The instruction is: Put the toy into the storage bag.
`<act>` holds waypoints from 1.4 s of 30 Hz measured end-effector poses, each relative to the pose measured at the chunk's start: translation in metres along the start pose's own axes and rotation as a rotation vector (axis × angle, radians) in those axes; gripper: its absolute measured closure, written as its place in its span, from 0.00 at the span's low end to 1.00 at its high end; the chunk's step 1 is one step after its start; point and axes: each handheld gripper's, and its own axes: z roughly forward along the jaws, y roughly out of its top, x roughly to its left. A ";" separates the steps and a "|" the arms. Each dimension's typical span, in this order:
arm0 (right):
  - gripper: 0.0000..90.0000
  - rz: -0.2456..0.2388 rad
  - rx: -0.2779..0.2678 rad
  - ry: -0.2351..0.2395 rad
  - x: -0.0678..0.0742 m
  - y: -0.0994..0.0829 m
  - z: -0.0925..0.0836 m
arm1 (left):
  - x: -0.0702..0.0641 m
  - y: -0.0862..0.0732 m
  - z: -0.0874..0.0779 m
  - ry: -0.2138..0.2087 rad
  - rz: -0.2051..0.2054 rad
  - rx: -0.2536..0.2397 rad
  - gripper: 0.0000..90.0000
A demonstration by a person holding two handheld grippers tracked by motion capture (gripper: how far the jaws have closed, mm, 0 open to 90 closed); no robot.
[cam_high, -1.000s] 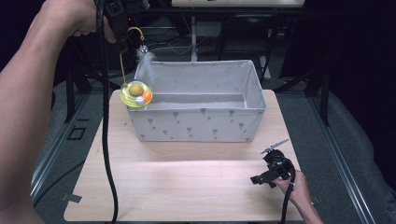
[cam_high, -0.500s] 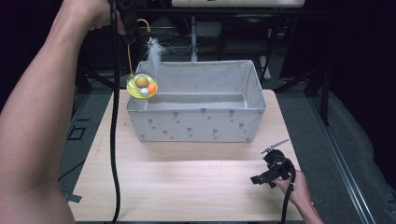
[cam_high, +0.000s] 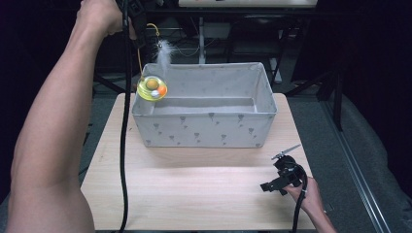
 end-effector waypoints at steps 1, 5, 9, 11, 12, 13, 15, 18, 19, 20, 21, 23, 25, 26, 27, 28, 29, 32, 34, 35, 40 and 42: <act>0.03 0.000 0.000 0.000 0.000 0.000 0.000 | 0.000 0.000 0.000 0.000 0.000 0.000 0.97; 0.03 0.000 -0.002 0.003 0.000 0.000 0.000 | 0.001 0.005 0.012 -0.013 -0.003 0.014 0.97; 0.03 0.002 -0.005 0.001 0.000 0.000 0.000 | 0.001 0.008 0.020 -0.021 0.001 0.024 0.97; 0.03 -0.001 0.000 0.004 0.000 0.000 0.000 | 0.002 0.009 0.026 -0.036 0.004 0.024 0.97; 0.03 -0.002 0.001 0.003 0.000 0.000 0.000 | 0.001 0.011 0.032 -0.037 0.002 0.024 0.97; 0.03 -0.003 -0.001 0.003 0.000 0.000 0.000 | 0.001 0.011 0.032 -0.037 0.002 0.024 0.97; 0.03 -0.002 -0.001 0.003 0.000 0.000 0.000 | 0.001 0.013 0.037 -0.040 0.001 0.027 0.97; 0.03 -0.002 -0.001 0.004 0.000 0.000 0.000 | 0.001 0.015 0.045 -0.053 0.004 0.028 0.97; 0.03 -0.002 -0.001 0.004 0.000 0.000 0.000 | 0.001 0.015 0.045 -0.053 0.004 0.028 0.97; 0.03 -0.001 -0.007 0.001 0.001 0.000 0.000 | 0.001 0.016 0.047 -0.055 -0.002 0.022 0.97; 0.03 -0.001 -0.007 0.001 0.001 0.000 0.000 | 0.001 0.016 0.049 -0.063 0.002 0.027 0.97; 0.03 -0.005 -0.006 0.006 0.001 0.000 0.000 | 0.000 0.017 0.053 -0.065 0.002 0.025 0.97; 0.03 -0.004 -0.004 0.006 0.001 0.000 -0.001 | 0.000 0.017 0.059 -0.076 0.002 0.022 0.97; 0.03 -0.004 -0.004 0.006 0.001 0.000 -0.001 | 0.000 0.017 0.061 -0.079 0.003 0.021 0.97; 0.03 -0.004 -0.005 0.006 0.001 0.000 -0.001 | 0.000 0.017 0.063 -0.078 0.000 0.017 0.97; 0.03 -0.003 -0.005 0.007 0.001 0.000 0.000 | 0.000 0.017 0.066 -0.086 0.000 0.020 0.97; 0.03 -0.004 -0.004 0.007 0.001 0.000 0.000 | 0.000 0.017 0.068 -0.087 0.001 0.023 0.97; 0.03 -0.013 0.004 0.002 0.000 0.001 -0.001 | -0.002 0.016 0.077 -0.100 0.007 0.029 0.97; 0.03 -0.005 -0.005 0.009 0.001 0.001 0.000 | -0.003 0.016 0.082 -0.105 0.007 0.028 0.97; 0.03 -0.004 -0.004 0.009 0.001 0.001 0.000 | -0.003 0.015 0.084 -0.109 0.006 0.027 0.97; 0.03 -0.011 0.006 0.013 0.001 0.001 -0.001 | -0.003 0.012 0.097 -0.124 0.006 0.032 0.97; 0.03 -0.008 0.000 0.012 0.001 0.001 -0.001 | -0.003 0.010 0.103 -0.136 0.001 0.035 0.97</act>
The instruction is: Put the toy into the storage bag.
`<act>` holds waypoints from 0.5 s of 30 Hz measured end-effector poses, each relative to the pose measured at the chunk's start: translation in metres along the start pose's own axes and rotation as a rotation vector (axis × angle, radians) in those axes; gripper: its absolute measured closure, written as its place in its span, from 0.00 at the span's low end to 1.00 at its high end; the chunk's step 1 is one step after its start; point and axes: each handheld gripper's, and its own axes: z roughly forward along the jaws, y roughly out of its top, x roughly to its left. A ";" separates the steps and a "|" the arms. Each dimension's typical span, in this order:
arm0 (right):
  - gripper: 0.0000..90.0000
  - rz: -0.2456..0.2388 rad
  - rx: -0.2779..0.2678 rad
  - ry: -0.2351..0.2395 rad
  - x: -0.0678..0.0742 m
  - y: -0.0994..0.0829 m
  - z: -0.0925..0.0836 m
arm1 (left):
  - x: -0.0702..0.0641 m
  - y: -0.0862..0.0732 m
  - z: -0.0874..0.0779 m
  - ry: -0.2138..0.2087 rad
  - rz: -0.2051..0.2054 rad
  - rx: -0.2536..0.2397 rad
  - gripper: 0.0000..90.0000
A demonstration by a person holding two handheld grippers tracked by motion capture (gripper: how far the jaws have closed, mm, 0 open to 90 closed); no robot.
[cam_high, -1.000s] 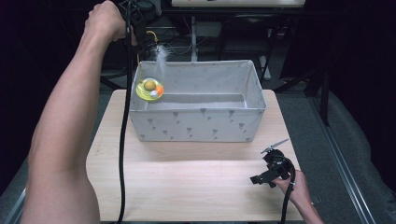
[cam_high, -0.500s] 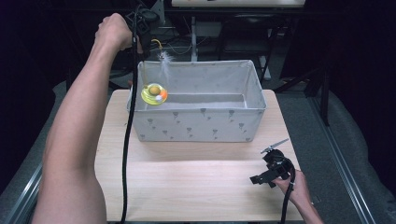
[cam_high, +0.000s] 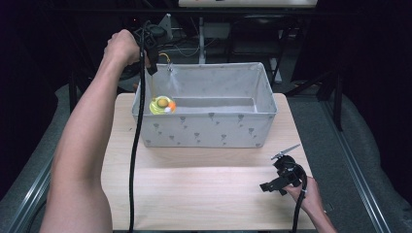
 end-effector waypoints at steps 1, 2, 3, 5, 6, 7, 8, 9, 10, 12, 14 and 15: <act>0.03 -0.001 0.001 0.002 0.000 0.000 0.000 | 0.000 -0.001 0.003 -0.002 0.002 0.000 0.97; 0.03 -0.002 0.001 0.003 0.000 0.000 0.000 | 0.001 -0.002 0.005 -0.001 0.002 0.004 0.97; 0.03 -0.005 0.002 -0.002 0.000 0.000 0.000 | 0.001 -0.004 0.010 -0.014 0.002 0.001 0.97; 0.03 -0.010 0.007 -0.001 0.000 0.000 0.000 | 0.001 -0.005 0.013 -0.017 0.003 0.003 0.97; 0.03 -0.006 0.004 0.003 0.000 0.000 0.000 | 0.001 -0.006 0.016 -0.018 0.002 0.002 0.97; 0.03 -0.009 0.000 0.003 0.000 0.000 0.001 | 0.001 -0.007 0.018 -0.024 0.006 0.007 0.97; 0.03 -0.009 0.000 0.003 0.000 0.000 0.001 | 0.001 -0.007 0.021 -0.029 0.006 0.006 0.97; 0.03 -0.005 -0.008 0.006 0.001 0.001 0.001 | 0.001 -0.008 0.024 -0.035 0.007 0.008 0.97; 0.03 -0.005 -0.008 0.006 0.001 0.001 0.001 | 0.001 -0.009 0.026 -0.037 0.008 0.011 0.97; 0.03 0.001 -0.015 0.004 0.001 0.000 0.002 | 0.001 -0.010 0.031 -0.060 0.001 0.010 0.98; 0.03 0.001 -0.011 0.005 0.001 0.000 0.002 | 0.001 -0.011 0.034 -0.059 0.002 0.013 0.98; 0.03 -0.004 -0.007 0.005 0.001 0.000 0.001 | 0.001 -0.012 0.036 -0.062 0.000 0.019 0.98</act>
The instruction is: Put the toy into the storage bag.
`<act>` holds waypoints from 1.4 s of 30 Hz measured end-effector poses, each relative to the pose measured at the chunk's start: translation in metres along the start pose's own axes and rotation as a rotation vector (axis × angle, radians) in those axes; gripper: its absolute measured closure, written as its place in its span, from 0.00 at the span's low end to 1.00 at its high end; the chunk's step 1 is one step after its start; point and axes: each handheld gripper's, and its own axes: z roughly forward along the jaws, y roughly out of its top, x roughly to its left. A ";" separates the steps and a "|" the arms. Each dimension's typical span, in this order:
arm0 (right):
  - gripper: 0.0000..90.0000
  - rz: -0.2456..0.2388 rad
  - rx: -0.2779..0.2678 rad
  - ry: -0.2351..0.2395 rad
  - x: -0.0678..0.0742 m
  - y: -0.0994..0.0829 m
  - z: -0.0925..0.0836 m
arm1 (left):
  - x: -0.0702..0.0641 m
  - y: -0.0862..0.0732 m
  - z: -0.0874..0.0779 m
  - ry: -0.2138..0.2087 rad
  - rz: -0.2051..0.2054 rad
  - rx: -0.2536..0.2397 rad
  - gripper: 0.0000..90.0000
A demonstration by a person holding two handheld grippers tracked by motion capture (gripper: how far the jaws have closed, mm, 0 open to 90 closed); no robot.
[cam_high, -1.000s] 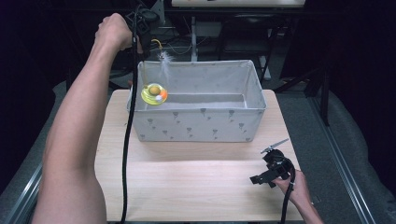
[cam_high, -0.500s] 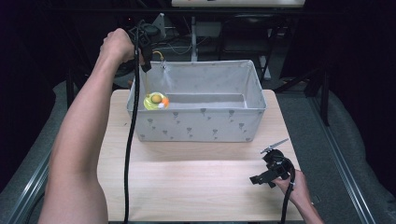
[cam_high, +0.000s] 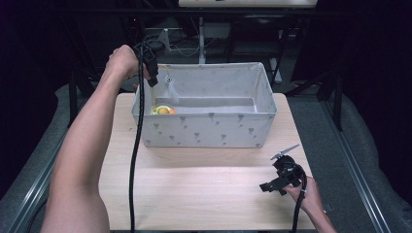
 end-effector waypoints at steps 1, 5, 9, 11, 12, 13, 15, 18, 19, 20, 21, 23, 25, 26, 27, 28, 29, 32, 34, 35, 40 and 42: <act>0.03 -0.008 0.011 -0.006 -0.001 0.000 -0.001 | 0.001 -0.002 0.005 -0.002 -0.008 0.004 0.97; 0.03 -0.008 0.007 -0.013 -0.001 0.000 -0.001 | 0.003 -0.006 0.009 -0.012 -0.018 0.005 0.98; 0.03 -0.004 -0.011 -0.011 0.001 0.000 0.001 | 0.004 -0.010 0.014 -0.011 -0.020 0.015 0.98; 0.03 -0.007 -0.008 -0.011 0.001 0.000 0.001 | 0.004 -0.013 0.018 -0.010 -0.020 0.024 0.98; 0.03 -0.008 -0.008 -0.010 0.001 0.000 0.001 | 0.004 -0.014 0.020 -0.017 -0.020 0.028 0.98; 0.03 -0.012 -0.004 -0.008 0.000 0.000 0.000 | 0.005 -0.015 0.022 -0.021 -0.026 0.025 0.98; 0.03 -0.007 -0.007 -0.012 0.000 0.000 0.001 | 0.005 -0.017 0.026 -0.016 -0.025 0.039 0.98; 0.03 -0.005 -0.012 -0.011 0.001 0.000 0.001 | 0.009 -0.023 0.034 -0.031 -0.040 0.055 0.98; 0.03 -0.005 -0.012 -0.011 0.001 0.000 0.001 | 0.009 -0.023 0.034 -0.031 -0.040 0.055 0.98; 0.03 -0.008 -0.008 -0.009 0.001 0.000 0.001 | 0.010 -0.025 0.036 -0.037 -0.046 0.056 0.98; 0.03 -0.005 -0.011 -0.010 0.001 0.000 0.001 | 0.010 -0.026 0.038 -0.035 -0.048 0.060 0.98; 0.03 -0.004 -0.013 -0.010 0.001 0.000 0.001 | 0.012 -0.028 0.042 -0.040 -0.051 0.073 0.98; 0.03 -0.002 -0.009 -0.001 0.001 0.000 0.001 | 0.013 -0.031 0.046 -0.036 -0.056 0.084 0.98; 0.03 0.014 -0.025 -0.003 0.003 0.000 0.002 | 0.013 -0.031 0.047 -0.040 -0.057 0.086 0.98; 0.03 -0.009 0.000 -0.003 0.001 0.001 0.000 | 0.014 -0.033 0.052 -0.035 -0.058 0.101 0.98; 0.03 -0.009 0.000 -0.003 0.001 0.001 0.000 | 0.014 -0.033 0.052 -0.035 -0.058 0.101 0.98; 0.03 -0.002 -0.008 -0.001 0.001 0.001 0.001 | 0.014 -0.034 0.054 -0.035 -0.059 0.108 0.98; 0.03 -0.005 -0.004 -0.011 0.002 0.000 0.001 | 0.014 -0.037 0.060 -0.036 -0.063 0.116 0.98; 0.03 -0.017 0.007 -0.009 0.001 0.001 0.000 | 0.014 -0.038 0.062 -0.033 -0.061 0.126 0.97; 0.03 -0.006 -0.002 -0.011 0.002 0.000 0.001 | 0.014 -0.038 0.064 -0.035 -0.063 0.130 0.98; 0.03 -0.012 0.001 -0.016 0.002 0.001 0.001 | 0.013 -0.039 0.070 -0.033 -0.063 0.141 0.97; 0.03 -0.012 0.001 -0.009 0.002 0.001 0.001 | 0.013 -0.038 0.073 -0.036 -0.065 0.143 0.97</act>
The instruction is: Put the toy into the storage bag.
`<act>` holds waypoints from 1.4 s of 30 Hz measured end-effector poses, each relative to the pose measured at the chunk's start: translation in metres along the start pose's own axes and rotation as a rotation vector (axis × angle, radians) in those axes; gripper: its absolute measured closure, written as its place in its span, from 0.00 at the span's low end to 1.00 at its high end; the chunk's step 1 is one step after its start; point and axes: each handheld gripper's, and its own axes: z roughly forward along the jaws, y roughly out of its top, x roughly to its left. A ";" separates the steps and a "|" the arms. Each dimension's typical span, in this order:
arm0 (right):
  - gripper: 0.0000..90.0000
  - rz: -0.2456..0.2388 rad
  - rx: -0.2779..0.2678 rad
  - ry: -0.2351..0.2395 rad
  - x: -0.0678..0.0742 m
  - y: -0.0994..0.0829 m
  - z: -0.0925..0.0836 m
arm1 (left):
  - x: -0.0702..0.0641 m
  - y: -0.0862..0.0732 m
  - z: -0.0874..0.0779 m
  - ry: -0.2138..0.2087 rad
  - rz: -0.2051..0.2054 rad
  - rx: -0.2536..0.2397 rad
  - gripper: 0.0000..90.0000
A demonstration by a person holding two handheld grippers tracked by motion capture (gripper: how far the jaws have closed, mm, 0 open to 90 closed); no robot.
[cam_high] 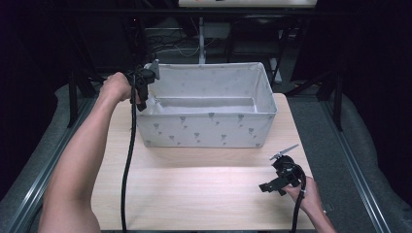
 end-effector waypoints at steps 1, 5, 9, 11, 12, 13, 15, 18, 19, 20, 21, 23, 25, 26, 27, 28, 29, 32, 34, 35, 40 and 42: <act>0.03 0.000 0.000 -0.001 0.000 0.000 0.000 | 0.000 0.000 0.001 0.001 -0.001 0.002 0.97; 0.03 0.000 0.001 0.000 0.000 0.000 0.000 | 0.000 0.002 0.005 -0.001 -0.001 0.012 0.97; 0.03 0.000 0.000 0.001 0.000 0.000 0.000 | -0.001 0.003 0.004 0.006 -0.001 0.010 0.97; 0.03 0.001 0.002 -0.001 0.000 0.000 0.000 | -0.001 0.003 0.002 0.000 -0.002 0.002 0.95; 0.03 0.002 0.001 0.001 0.000 0.000 0.000 | -0.001 0.002 0.001 0.005 -0.009 -0.004 0.92; 0.03 0.001 0.001 -0.001 0.000 0.000 0.000 | 0.000 0.002 -0.001 0.003 -0.016 -0.005 0.90; 0.03 0.007 -0.006 0.001 0.000 0.000 0.000 | 0.002 0.000 -0.005 0.000 -0.024 -0.020 0.86; 0.03 0.002 -0.001 0.002 0.000 0.000 0.000 | 0.003 -0.003 -0.014 -0.013 -0.022 -0.047 0.77; 0.03 0.003 -0.001 0.002 0.000 0.000 0.000 | 0.002 -0.004 -0.018 -0.011 -0.022 -0.058 0.74; 0.03 0.008 -0.006 0.001 0.000 0.000 0.001 | 0.002 -0.006 -0.022 -0.016 -0.020 -0.074 0.72; 0.03 0.001 0.000 -0.001 0.000 0.000 0.000 | 0.002 -0.007 -0.025 -0.017 -0.023 -0.088 0.68; 0.03 0.007 -0.004 -0.001 0.001 0.000 0.001 | 0.001 -0.011 -0.033 -0.008 -0.027 -0.111 0.60; 0.03 0.000 0.003 -0.002 0.000 0.000 0.000 | -0.002 -0.015 -0.039 0.008 -0.027 -0.132 0.52; 0.03 0.000 0.003 -0.001 0.000 0.000 0.000 | -0.003 -0.017 -0.041 0.018 -0.026 -0.131 0.44; 0.03 0.000 0.004 -0.002 0.000 0.000 0.000 | -0.005 -0.019 -0.044 0.022 -0.021 -0.136 0.40; 0.03 0.004 0.002 -0.002 0.001 0.000 0.001 | -0.007 -0.022 -0.047 0.015 -0.021 -0.145 0.33; 0.03 0.004 0.002 -0.002 0.001 0.000 0.001 | -0.009 -0.024 -0.050 0.021 -0.019 -0.149 0.33; 0.03 0.005 0.002 -0.003 0.001 0.000 0.000 | -0.013 -0.033 -0.061 0.038 -0.010 -0.167 0.25; 0.03 0.005 0.002 -0.003 0.001 0.000 0.000 | -0.018 -0.041 -0.069 0.052 -0.003 -0.181 0.22; 0.02 0.002 0.005 -0.007 0.001 0.000 0.000 | -0.021 -0.045 -0.072 0.055 0.001 -0.190 0.20; 0.02 0.001 0.006 -0.009 0.001 0.000 0.000 | -0.032 -0.064 -0.085 0.063 0.031 -0.232 0.17; 0.02 -0.002 0.009 -0.010 0.001 0.000 0.000 | -0.037 -0.073 -0.086 0.059 0.044 -0.239 0.16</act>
